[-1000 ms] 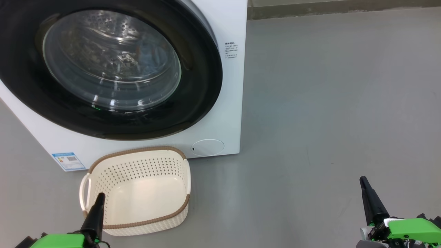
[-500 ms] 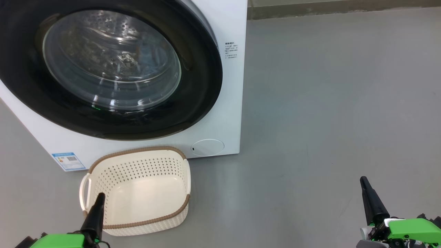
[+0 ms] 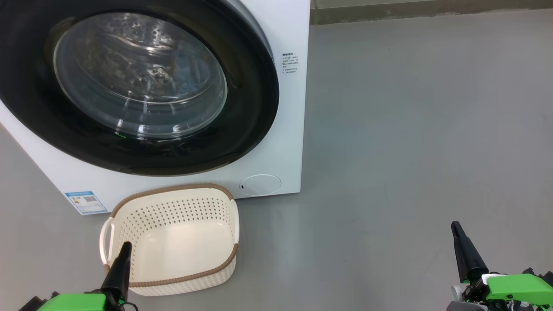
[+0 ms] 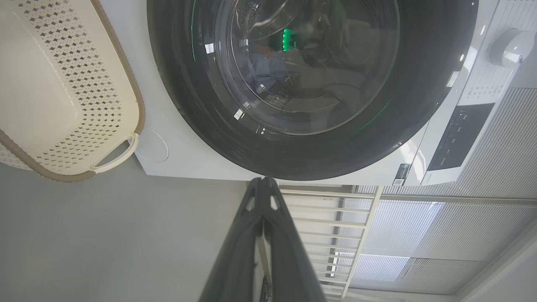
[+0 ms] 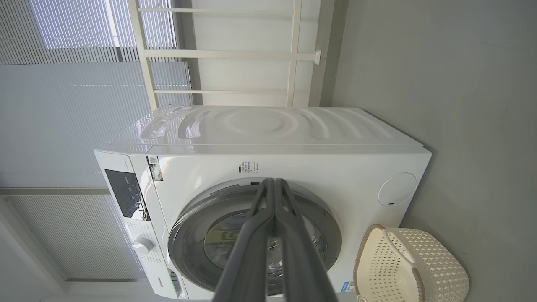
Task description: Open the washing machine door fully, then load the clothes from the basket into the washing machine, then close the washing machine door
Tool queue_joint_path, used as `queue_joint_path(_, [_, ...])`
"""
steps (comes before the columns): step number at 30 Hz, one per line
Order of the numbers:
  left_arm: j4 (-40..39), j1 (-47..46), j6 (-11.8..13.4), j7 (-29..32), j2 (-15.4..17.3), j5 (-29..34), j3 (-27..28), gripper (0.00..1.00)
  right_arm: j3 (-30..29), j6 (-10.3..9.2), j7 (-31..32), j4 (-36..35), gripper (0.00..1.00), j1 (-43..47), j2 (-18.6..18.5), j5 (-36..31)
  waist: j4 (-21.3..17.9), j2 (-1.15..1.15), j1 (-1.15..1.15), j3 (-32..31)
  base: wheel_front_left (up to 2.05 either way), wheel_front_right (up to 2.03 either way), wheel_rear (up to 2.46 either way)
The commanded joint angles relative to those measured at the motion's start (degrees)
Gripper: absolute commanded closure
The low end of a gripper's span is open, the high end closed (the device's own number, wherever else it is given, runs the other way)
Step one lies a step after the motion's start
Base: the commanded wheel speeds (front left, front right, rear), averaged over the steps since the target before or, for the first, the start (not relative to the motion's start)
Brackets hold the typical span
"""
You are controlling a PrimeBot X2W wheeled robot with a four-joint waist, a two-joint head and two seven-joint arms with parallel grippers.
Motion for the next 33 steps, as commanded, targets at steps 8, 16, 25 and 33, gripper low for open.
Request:
queue_joint_path(8, [-1.13,-2.37,-0.57,0.36,1.23,-0.42,1.91,1.0,1.06,0.1,0.25,-1.41,1.0,-2.51,-0.18,-0.12,0.0,0.0,0.0,0.0,0.0,0.0,0.0])
queue_joint_path(16, [-1.13,-2.37,-0.57,0.36,1.23,-0.42,1.91,1.0,1.02,0.1,0.28,-1.41,1.0,-2.51,-0.15,-0.16,0.0,0.0,0.0,0.0,0.0,0.0,0.0])
queue_joint_path(25, [-1.13,-2.37,-0.57,0.35,1.23,-0.42,1.91,1.0,0.97,0.1,0.32,-1.41,1.0,-2.52,-0.11,-0.2,0.0,0.0,0.0,0.0,0.0,0.0,0.0])
queue_joint_path(33, [-1.13,-2.37,-0.57,0.35,1.23,-0.42,1.91,1.0,0.94,0.1,0.35,-1.41,1.0,-2.52,-0.09,-0.23,0.0,0.0,0.0,0.0,0.0,0.0,0.0])
